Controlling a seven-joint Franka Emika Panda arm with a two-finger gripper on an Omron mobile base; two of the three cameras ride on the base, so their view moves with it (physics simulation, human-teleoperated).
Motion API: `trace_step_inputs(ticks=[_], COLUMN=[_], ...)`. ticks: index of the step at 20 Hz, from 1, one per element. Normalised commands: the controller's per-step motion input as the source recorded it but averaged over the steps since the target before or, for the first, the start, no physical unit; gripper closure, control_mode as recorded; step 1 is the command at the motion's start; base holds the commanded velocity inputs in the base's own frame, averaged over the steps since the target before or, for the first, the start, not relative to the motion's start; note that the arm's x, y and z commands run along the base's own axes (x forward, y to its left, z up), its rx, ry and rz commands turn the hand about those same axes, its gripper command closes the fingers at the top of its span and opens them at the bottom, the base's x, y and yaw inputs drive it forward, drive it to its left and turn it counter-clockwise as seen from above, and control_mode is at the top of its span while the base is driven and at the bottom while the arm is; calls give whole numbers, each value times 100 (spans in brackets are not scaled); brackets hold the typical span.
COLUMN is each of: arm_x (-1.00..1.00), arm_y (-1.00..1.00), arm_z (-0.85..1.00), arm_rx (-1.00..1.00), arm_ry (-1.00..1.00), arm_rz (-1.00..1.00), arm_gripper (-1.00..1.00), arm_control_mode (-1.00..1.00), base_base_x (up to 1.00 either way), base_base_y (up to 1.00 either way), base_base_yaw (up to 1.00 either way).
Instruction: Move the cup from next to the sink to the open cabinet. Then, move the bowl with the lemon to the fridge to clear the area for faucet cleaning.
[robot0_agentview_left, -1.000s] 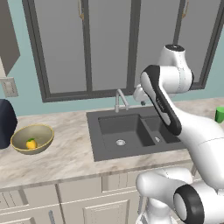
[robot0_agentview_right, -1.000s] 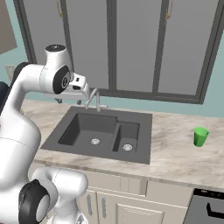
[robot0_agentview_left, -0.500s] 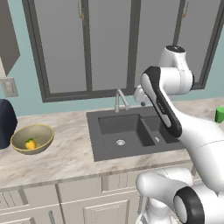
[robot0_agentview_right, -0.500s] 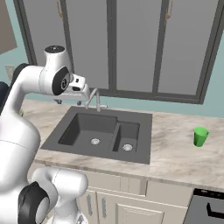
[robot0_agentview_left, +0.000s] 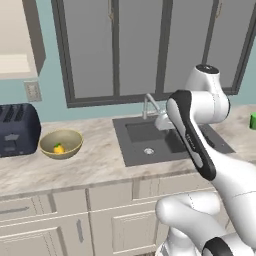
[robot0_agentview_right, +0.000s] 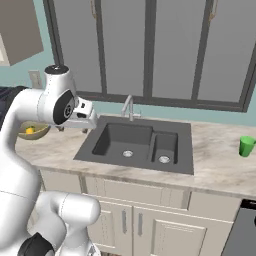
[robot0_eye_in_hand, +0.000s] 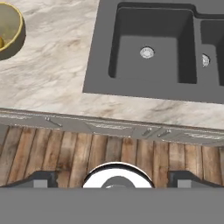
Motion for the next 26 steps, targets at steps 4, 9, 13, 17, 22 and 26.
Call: trace_step_inputs(ticks=[4, 9, 13, 17, 22, 26], arm_x=[0, 0, 0, 0, 0, 0], arm_y=[0, 0, 0, 0, 0, 0], arm_z=[0, 0, 0, 0, 0, 0], arm_rx=[0, 0, 0, 0, 0, 0], arm_ry=[0, 0, 0, 0, 0, 0], arm_rz=[0, 0, 0, 0, 0, 0], arm_gripper=[-100, -100, -100, -100, -100, -100], arm_control_mode=[100, 100, 100, 100, 100, 100], base_base_x=[50, 24, -62, -3, 58, 68], base_base_y=[62, 15, -83, -7, 92, 95], base_base_yaw=[0, 0, -2, -2, 0, 0])
